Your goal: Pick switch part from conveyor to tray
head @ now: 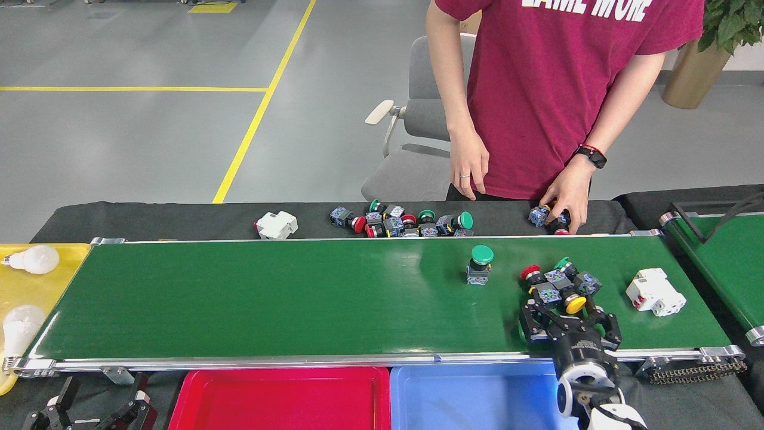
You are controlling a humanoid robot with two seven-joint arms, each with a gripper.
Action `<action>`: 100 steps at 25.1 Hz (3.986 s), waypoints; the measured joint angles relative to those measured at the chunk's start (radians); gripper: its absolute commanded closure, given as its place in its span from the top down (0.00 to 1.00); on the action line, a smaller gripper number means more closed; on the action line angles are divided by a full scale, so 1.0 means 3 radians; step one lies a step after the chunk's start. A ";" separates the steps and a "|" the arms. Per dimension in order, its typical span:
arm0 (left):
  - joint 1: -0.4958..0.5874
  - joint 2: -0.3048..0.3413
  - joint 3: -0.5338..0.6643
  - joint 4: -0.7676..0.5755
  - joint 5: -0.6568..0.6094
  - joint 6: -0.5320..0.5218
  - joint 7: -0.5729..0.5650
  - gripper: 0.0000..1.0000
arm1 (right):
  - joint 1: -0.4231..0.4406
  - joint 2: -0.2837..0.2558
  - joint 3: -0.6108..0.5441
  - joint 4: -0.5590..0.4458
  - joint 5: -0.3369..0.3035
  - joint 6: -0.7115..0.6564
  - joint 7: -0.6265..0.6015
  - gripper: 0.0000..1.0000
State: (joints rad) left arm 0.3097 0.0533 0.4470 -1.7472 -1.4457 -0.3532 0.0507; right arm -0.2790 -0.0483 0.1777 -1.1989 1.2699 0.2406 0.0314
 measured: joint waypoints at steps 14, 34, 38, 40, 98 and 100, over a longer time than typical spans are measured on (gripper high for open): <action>-0.0002 0.0000 0.0001 0.0000 0.0000 -0.0007 0.0000 1.00 | -0.0106 0.0047 0.0265 0.0237 -0.0056 0.0040 0.0052 0.36; -0.0002 0.0000 0.0004 0.0000 0.0000 -0.0008 0.0001 1.00 | 0.1080 -0.0245 0.0252 -0.1657 -0.0209 -0.0963 0.0489 0.40; -0.0002 0.0000 0.0004 -0.0002 0.0000 -0.0018 0.0002 1.00 | 0.1141 -0.0244 0.0258 -0.1759 -0.0209 -0.1336 0.0494 0.40; -0.0002 0.0000 0.0004 -0.0004 0.0000 -0.0021 0.0002 1.00 | 0.1141 -0.0217 0.0307 -0.1758 -0.0209 -0.1532 0.0501 0.40; -0.2611 -0.0137 -0.1809 0.2787 -0.0740 0.0569 -0.0049 0.04 | -0.0172 0.0626 0.0312 0.0041 0.0460 -0.0125 0.0677 0.95; -0.2548 -0.0134 -0.1816 0.2700 -0.0734 0.0554 0.0019 0.04 | -0.0172 0.0632 0.0409 0.0082 0.0451 -0.0124 0.0669 0.95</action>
State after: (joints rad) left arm -0.4547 0.0131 -0.0980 -0.9372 -1.6659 -0.1870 0.0563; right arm -0.3305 0.1412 0.3003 -1.1743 1.4052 0.2035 0.2323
